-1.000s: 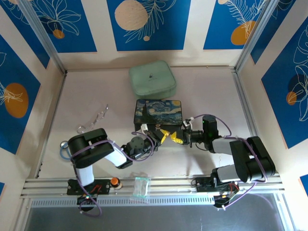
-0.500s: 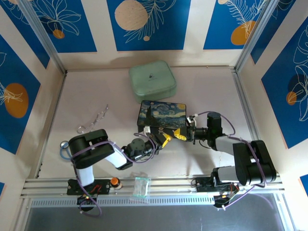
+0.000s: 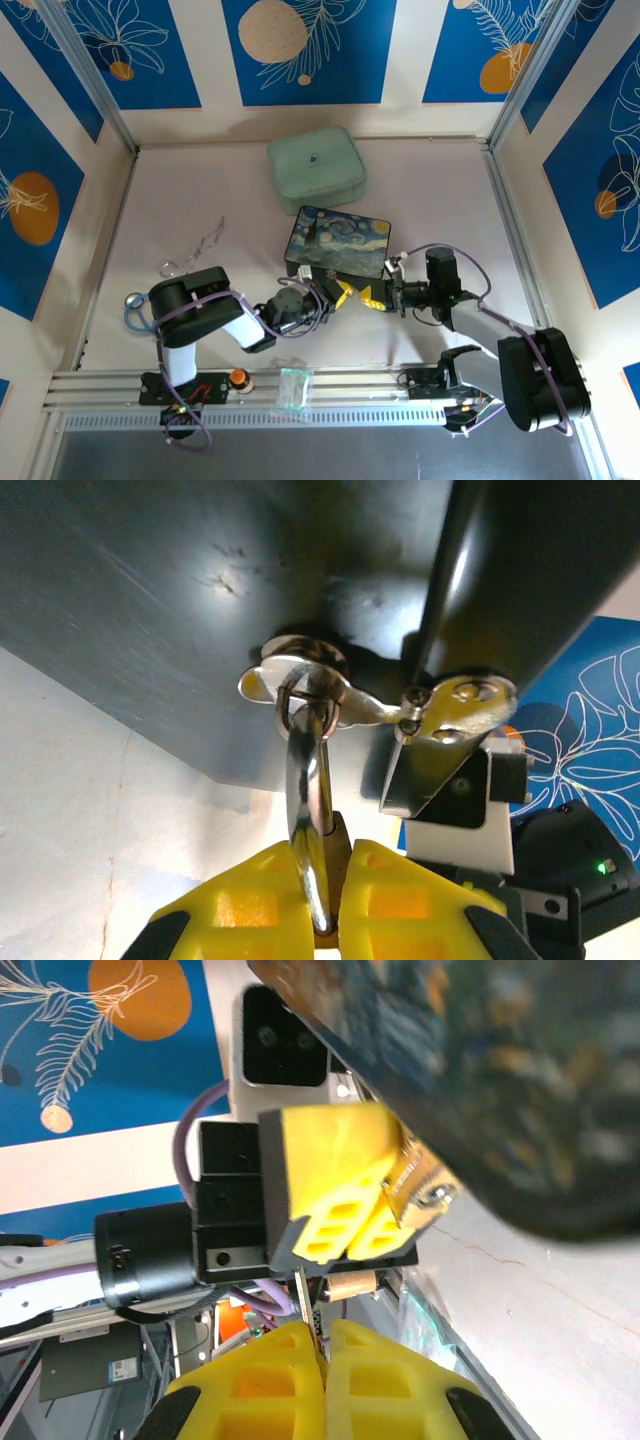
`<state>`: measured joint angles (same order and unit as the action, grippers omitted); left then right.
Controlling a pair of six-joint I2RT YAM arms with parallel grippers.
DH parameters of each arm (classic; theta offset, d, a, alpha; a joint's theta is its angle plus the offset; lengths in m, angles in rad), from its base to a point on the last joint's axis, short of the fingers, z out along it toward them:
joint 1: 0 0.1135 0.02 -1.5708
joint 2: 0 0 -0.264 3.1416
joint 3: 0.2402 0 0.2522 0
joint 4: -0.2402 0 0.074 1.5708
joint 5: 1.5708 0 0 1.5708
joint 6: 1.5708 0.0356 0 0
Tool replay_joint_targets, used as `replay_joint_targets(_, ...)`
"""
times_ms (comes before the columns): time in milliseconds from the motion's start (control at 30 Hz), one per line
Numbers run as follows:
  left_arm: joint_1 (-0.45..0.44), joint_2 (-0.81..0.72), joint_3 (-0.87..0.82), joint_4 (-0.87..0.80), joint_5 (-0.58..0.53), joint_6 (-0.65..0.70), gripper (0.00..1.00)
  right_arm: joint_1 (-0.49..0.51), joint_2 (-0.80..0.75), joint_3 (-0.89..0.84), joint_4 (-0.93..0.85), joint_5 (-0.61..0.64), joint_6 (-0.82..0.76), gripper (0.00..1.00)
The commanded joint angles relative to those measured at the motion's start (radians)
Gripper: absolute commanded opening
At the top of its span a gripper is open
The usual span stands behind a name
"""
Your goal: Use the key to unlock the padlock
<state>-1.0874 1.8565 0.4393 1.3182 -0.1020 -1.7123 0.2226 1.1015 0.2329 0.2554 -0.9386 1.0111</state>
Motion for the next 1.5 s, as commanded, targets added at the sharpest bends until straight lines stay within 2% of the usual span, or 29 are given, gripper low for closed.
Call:
replay_joint_targets(0,0.001,-0.02,0.027,0.09,0.037,0.004,0.0,0.04,-0.049,-0.03,-0.079,0.031,0.012,0.0)
replay_joint_targets(133,0.001,-0.01,0.028,0.09,0.028,-0.004,0.0,0.048,-0.125,-0.021,-0.195,0.077,-0.025,0.0)
replay_joint_targets(267,0.0,-0.024,0.043,0.09,0.051,-0.005,0.0,0.063,-0.099,-0.037,-0.136,0.073,0.005,0.0)
replay_joint_targets(467,0.0,-0.054,0.033,0.09,0.065,-0.001,0.0,0.086,0.047,-0.056,0.165,0.037,0.124,0.0)
replay_joint_targets(667,-0.003,-0.068,0.032,0.09,0.082,0.006,0.0,0.073,0.074,-0.016,0.145,0.06,0.107,0.0)
replay_joint_targets(733,-0.003,-0.079,0.032,0.09,0.084,0.011,0.0,0.057,0.08,-0.009,0.074,0.114,0.075,0.0)
replay_joint_targets(800,-0.003,-0.084,0.033,0.09,0.087,0.011,0.0,0.004,0.088,-0.017,0.038,0.14,0.052,0.0)
replay_joint_targets(933,-0.005,-0.082,0.029,0.09,0.097,0.002,0.0,-0.095,0.137,-0.005,0.036,0.082,0.01,0.0)
replay_joint_targets(1000,-0.005,-0.08,0.02,0.09,0.092,0.001,0.0,-0.095,0.151,0.008,0.017,0.073,-0.008,0.0)
replay_joint_targets(1167,-0.005,-0.06,0.013,0.09,0.073,-0.007,0.0,-0.048,0.115,-0.053,0.136,0.029,0.062,0.0)
replay_joint_targets(1267,-0.002,-0.027,0.022,0.09,0.071,-0.007,0.0,-0.008,0.029,-0.07,0.045,0.073,0.041,0.0)
replay_joint_targets(1467,0.0,0.047,0.015,0.09,0.03,0.016,0.0,0.007,-0.115,0.011,-0.386,0.253,-0.093,0.0)
